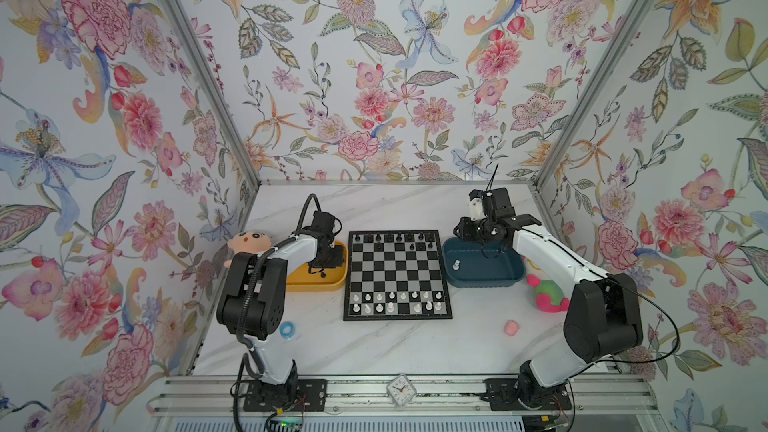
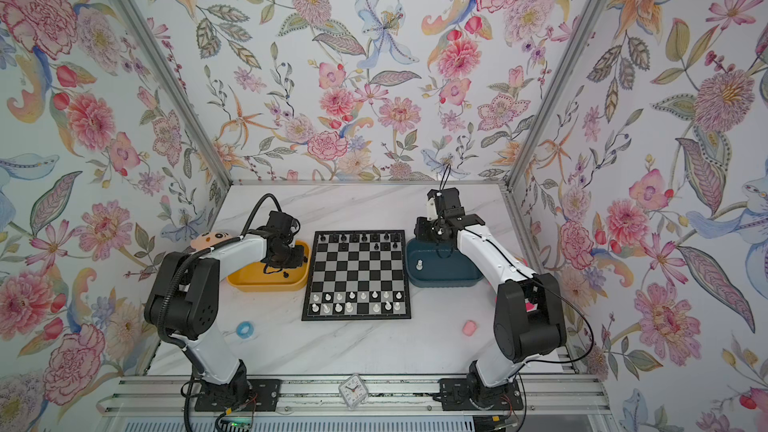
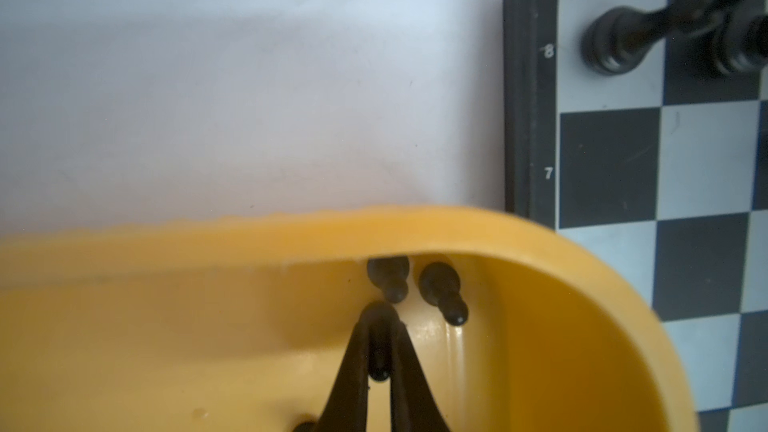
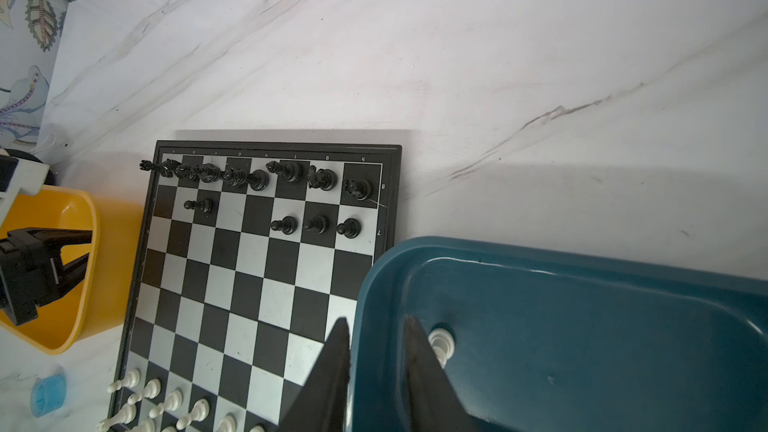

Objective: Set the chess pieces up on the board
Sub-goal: 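Lower the left gripper into the yellow tray and close on another black pawn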

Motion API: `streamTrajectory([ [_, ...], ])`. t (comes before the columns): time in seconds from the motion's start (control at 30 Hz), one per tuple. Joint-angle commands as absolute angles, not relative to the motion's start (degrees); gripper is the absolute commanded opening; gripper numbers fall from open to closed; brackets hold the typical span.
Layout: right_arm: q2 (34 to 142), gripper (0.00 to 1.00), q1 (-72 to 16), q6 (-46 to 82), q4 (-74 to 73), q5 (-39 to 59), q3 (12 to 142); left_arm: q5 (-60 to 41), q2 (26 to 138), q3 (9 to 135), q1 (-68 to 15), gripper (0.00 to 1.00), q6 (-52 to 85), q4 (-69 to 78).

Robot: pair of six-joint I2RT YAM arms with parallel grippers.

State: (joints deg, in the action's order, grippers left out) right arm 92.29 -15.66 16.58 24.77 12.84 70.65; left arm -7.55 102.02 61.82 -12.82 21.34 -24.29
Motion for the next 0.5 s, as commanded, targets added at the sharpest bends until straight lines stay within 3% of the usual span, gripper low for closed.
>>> streamTrajectory([
  [0.0, 91.87, 0.25, -15.71, 17.29, 25.28, 12.39, 69.96, -8.22, 102.62, 63.28, -13.30, 0.07, 21.64, -24.68],
  [0.47, 91.32, 0.25, -15.68, 17.31, 24.78, 12.71, 68.94, -5.02, 96.31, 64.40, -13.56, 0.02, 21.27, -28.84],
])
